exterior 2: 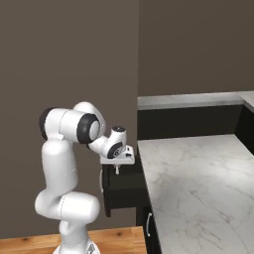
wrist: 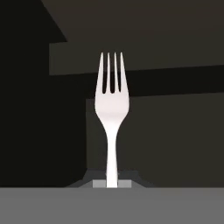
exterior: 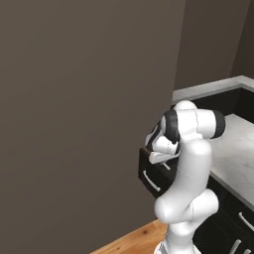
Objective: Pick up the metallic utensils from the counter and place them in the open drawer. Make sure not to pick up any wooden utensils.
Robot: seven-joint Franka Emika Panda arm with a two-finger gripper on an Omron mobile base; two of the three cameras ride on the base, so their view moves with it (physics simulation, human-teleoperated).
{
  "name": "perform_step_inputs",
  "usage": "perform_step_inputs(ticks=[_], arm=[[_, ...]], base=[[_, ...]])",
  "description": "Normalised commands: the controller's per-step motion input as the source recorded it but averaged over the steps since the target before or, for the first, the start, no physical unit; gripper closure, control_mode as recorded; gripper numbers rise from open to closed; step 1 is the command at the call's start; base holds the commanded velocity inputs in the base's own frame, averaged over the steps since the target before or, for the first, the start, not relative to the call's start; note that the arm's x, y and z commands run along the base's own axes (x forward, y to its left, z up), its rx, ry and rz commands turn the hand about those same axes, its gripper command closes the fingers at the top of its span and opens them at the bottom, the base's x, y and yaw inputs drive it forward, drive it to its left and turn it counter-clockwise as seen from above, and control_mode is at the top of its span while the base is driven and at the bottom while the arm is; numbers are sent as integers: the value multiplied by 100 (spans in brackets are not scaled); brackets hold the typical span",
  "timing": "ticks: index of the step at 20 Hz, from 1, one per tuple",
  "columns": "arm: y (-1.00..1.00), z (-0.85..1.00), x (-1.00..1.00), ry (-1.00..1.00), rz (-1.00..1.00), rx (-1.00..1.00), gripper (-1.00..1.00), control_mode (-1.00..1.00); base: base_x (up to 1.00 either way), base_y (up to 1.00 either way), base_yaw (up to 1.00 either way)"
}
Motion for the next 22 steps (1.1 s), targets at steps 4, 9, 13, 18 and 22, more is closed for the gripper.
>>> perform_step_inputs(ticks=[4,9,13,18,22], arm=[[0,-46,25,0,0,0,100,-100],[50,-47,2,-1,0,0,100,-100],[100,-66,-58,0,0,-1,100,-100],[100,-75,-74,0,0,-4,100,-100],[100,-67,-73,0,0,-1,100,-100]], base=[[0,0,0],[0,0,0],[0,0,0],[0,0,0],[0,0,0]])
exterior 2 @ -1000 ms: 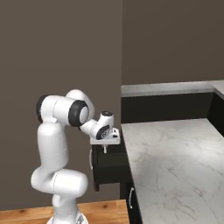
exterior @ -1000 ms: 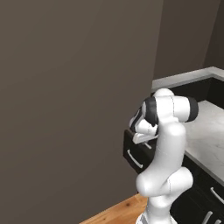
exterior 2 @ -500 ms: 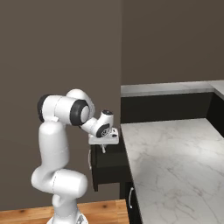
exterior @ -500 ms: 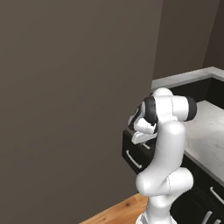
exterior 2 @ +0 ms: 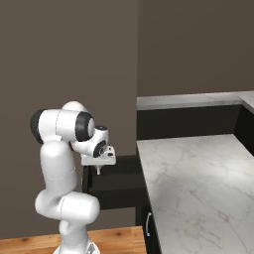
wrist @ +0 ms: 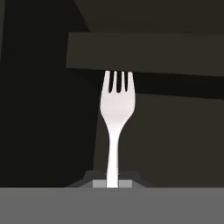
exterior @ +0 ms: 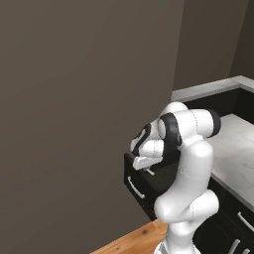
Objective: Pick up the metallic utensils from the counter and place them in the open drawer. Make sure not to pick up any wooden utensils.
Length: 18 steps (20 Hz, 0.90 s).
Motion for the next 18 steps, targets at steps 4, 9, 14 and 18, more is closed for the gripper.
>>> perform_step_inputs(ticks=[4,9,14,18], arm=[[82,-4,-81,1,0,-13,100,-100],[22,20,-67,1,0,-6,100,-100],[-36,58,-2,1,0,2,100,-100],[-52,21,0,1,0,2,100,-100]], base=[[0,0,0],[0,0,0],[0,0,0],[0,0,0]])
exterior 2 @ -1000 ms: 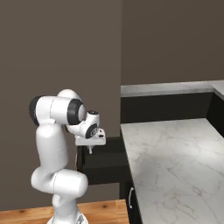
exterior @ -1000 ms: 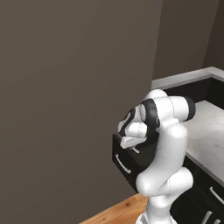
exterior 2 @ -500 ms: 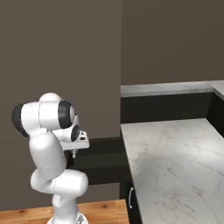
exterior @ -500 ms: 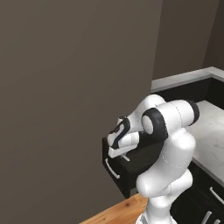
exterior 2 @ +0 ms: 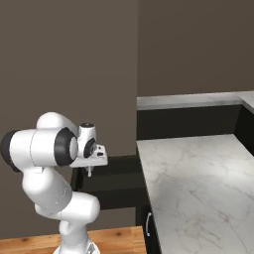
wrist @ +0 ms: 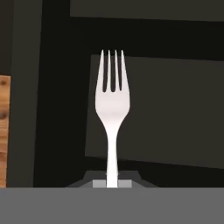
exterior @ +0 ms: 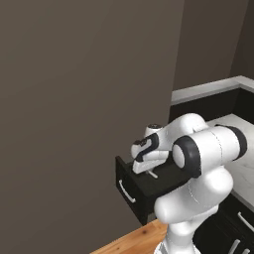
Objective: Pick up the metallic utensils from the counter and place them in the open drawer. Make sure not to pick up any wooden utensils.
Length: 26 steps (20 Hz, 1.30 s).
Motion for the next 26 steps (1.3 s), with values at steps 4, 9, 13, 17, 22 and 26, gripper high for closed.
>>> perform_step_inputs(ticks=[4,9,13,17,22,26], arm=[[-35,-4,2,-3,4,0,100,-100],[-4,0,12,-3,13,-8,100,-100],[-16,0,13,0,22,-7,100,-100],[-26,0,8,0,28,-6,100,-100],[-12,0,2,-2,36,-2,100,-100],[-3,0,0,-4,44,0,100,-100]], base=[[0,0,0],[0,0,0],[0,0,0],[0,0,0],[0,0,0],[0,0,0]])
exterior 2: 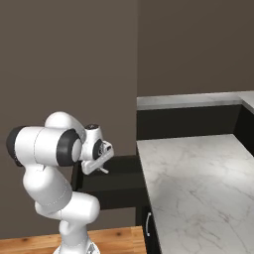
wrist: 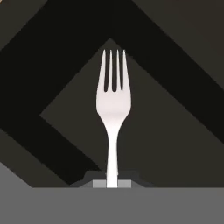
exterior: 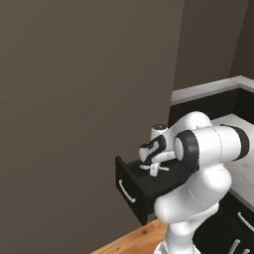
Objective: Pick up the metallic utensils from the counter and place them in the open drawer. Make sure not to pick up any wooden utensils.
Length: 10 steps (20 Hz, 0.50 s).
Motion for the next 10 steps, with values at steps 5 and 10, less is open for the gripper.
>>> perform_step_inputs(ticks=[5,10], arm=[[-4,-12,0,-1,45,0,100,-100],[0,-25,11,0,38,0,100,-100]], base=[[0,0,0],[0,0,0]])
